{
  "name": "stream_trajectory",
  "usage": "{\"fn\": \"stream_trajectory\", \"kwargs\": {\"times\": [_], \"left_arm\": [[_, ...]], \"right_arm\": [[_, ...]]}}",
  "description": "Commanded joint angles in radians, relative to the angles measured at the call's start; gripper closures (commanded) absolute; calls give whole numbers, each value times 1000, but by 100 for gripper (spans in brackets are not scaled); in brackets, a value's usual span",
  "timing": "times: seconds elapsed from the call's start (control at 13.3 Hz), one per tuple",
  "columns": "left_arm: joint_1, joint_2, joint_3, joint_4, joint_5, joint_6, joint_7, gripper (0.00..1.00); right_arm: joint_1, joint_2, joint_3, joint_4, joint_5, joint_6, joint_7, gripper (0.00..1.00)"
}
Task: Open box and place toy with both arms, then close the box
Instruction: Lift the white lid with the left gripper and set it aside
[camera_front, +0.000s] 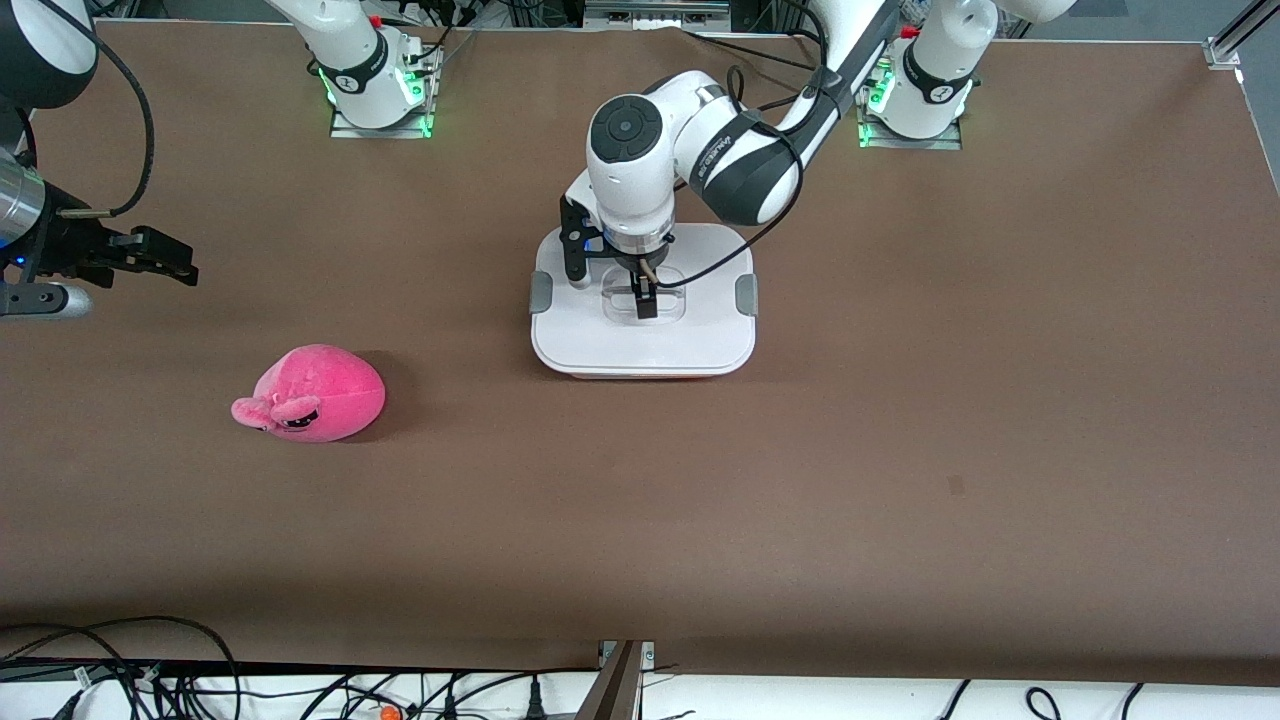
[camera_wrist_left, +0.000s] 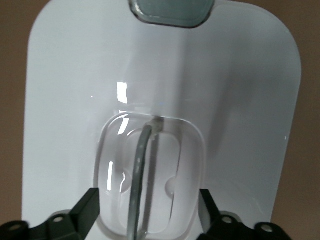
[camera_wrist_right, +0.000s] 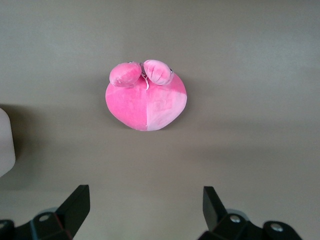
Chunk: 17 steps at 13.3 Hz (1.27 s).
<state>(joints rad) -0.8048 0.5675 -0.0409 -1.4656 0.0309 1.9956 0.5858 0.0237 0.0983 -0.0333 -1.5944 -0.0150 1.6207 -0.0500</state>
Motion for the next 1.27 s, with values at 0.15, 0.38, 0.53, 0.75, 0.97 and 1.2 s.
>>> {"fn": "stream_trajectory", "kwargs": {"times": [0.15,0.38,0.53,0.75,0.97,1.2], "left_arm": [[-27,-35,7,-13,31,-9,-13,100],[-27,-50,7,-5,32,-51,-35,100],[-22,-60,7,-5,32,-52,-35,100],[-16,-63,9,40,31,-99,-32,100],[4,-72,15,91,17,-190,-35,100],[138,-145,12,114,14,-343,-3,100]], "right_arm": [[-1,-3,-2,8,12,-18,-4,0],[-1,-3,-2,8,13,-18,-4,0],[-1,-3,-2,8,12,-18,-5,0],[-1,-3,-2,8,12,-18,-7,0],[-2,-2,-2,8,12,-18,-7,0],[-2,-2,-2,8,13,-18,-7,0]]}}
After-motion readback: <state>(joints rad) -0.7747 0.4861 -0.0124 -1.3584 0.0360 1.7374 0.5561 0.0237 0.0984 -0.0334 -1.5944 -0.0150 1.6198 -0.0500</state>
